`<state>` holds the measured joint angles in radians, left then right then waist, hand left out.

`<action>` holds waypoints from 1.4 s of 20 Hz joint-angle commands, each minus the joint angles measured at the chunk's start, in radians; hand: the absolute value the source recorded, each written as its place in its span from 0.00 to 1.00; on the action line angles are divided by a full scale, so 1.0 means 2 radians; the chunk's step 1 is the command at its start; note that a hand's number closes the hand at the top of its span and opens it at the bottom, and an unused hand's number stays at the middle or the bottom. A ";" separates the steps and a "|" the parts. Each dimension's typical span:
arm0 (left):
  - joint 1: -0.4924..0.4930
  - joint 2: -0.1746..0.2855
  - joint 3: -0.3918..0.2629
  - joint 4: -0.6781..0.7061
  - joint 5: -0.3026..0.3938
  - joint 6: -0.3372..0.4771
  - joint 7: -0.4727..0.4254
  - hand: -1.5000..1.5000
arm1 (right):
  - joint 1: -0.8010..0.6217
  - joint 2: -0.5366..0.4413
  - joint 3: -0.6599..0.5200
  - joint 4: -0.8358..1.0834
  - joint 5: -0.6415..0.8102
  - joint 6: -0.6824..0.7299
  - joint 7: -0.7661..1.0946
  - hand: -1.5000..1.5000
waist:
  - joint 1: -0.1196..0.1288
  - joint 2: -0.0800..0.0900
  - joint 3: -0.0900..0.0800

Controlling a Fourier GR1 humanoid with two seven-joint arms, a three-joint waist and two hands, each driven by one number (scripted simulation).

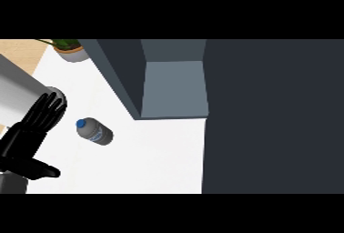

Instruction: Pick up the bottled water, place it into the cabinet and close the cabinet

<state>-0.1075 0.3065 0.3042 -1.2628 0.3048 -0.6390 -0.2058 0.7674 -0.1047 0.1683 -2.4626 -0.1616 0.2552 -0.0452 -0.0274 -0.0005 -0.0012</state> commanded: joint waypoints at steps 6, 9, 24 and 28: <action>-0.043 -0.017 -0.010 0.194 -0.106 0.018 -0.165 0.00 | 0.043 -0.008 -0.011 -0.069 -0.032 0.012 0.000 0.00 | -0.001 0.003 -0.001; -0.099 -0.030 -0.008 0.237 -0.117 0.066 -0.165 0.00 | 0.096 -0.020 -0.010 -0.088 -0.031 0.032 -0.023 0.00 | -0.011 0.002 -0.001; -0.111 -0.029 -0.046 0.417 -0.154 -0.028 -0.305 0.00 | 0.112 -0.019 0.004 -0.070 -0.020 0.039 -0.055 0.00 | -0.007 0.003 -0.002; -0.152 -0.037 -0.028 0.437 -0.134 -0.009 -0.295 0.00 | 0.122 -0.014 0.002 -0.053 -0.009 0.039 -0.079 0.00 | -0.009 0.002 -0.001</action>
<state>-0.3822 0.2470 0.2342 -0.4335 0.0174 -0.5629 -0.6989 0.9566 -0.1173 0.2114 -2.4795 -0.1166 0.3237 -0.2056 -0.0415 0.0063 -0.0044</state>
